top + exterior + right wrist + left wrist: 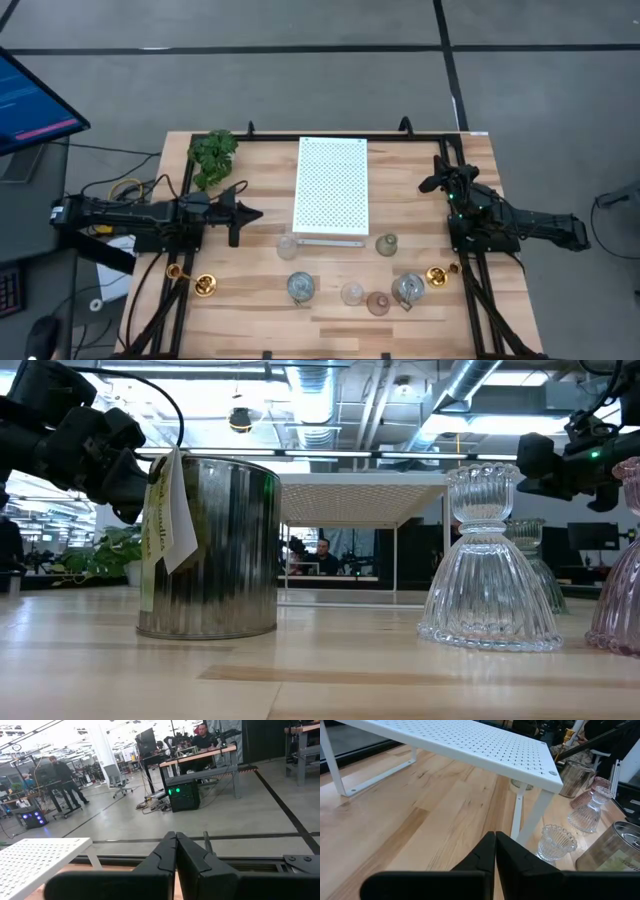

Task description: Pick & Place candle stick holders

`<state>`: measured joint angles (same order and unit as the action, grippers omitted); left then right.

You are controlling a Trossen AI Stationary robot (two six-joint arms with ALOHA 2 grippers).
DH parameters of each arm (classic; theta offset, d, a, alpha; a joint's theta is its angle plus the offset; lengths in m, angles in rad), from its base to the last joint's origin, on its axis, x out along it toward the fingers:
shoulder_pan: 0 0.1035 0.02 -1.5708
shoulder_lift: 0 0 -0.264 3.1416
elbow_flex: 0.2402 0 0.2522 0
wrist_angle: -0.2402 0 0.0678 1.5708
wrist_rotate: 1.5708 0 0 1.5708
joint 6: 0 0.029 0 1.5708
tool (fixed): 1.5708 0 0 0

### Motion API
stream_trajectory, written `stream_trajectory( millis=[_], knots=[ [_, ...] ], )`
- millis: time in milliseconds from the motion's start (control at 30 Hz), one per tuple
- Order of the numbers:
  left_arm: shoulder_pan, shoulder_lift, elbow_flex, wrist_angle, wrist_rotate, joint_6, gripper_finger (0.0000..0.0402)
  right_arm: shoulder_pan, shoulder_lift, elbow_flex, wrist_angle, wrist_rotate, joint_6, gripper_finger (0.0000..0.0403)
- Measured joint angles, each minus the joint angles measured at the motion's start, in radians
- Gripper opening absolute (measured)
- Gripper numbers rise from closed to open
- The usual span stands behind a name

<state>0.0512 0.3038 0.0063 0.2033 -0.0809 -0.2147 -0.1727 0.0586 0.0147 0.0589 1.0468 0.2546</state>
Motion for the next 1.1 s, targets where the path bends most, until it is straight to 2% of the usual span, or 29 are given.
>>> stream_trajectory(
  millis=[900, 1100],
  knots=[
    [0.000, 0.000, 0.000, 0.006, 0.000, -0.001, 0.0012, 0.000, 0.000, 0.000, 0.000, 0.000, 0.000, 0.0000],
    [0.000, 0.000, 0.000, 0.033, -0.008, -0.045, 0.0012, 0.000, 0.000, 0.000, 0.000, 0.000, 0.007, 0.0000]
  ],
)
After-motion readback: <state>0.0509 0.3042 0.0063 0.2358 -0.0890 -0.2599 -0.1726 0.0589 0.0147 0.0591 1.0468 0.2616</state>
